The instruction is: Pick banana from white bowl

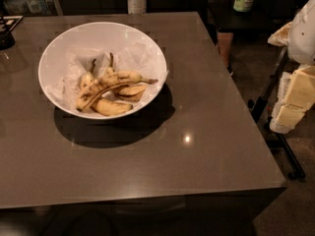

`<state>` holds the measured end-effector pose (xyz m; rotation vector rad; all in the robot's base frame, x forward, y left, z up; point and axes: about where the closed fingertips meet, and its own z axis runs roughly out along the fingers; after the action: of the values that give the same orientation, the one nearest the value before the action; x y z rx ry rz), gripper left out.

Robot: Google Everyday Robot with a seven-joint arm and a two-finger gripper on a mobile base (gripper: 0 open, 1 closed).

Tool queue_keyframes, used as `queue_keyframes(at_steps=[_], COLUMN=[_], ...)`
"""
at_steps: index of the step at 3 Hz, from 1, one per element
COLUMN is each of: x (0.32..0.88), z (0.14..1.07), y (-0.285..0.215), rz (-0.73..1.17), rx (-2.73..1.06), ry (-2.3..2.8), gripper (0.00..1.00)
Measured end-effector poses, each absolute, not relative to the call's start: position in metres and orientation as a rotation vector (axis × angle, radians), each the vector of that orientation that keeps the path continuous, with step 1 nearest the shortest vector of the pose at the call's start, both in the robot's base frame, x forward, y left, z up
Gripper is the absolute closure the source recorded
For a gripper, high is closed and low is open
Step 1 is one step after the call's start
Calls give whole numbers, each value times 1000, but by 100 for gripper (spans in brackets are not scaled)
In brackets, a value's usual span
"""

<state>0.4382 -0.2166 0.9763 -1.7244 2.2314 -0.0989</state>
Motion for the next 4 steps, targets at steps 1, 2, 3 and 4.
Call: queue_keyframes(at_steps=[1, 2, 3, 4], x=[438, 440, 448, 458], z=[976, 980, 986, 987], y=[-217, -211, -187, -155], rz=[-99, -129, -173, -227], rx=[-1724, -1744, -1864, -2036], ry=[2231, 2212, 2134, 2014], gripper=[0, 0, 0, 0])
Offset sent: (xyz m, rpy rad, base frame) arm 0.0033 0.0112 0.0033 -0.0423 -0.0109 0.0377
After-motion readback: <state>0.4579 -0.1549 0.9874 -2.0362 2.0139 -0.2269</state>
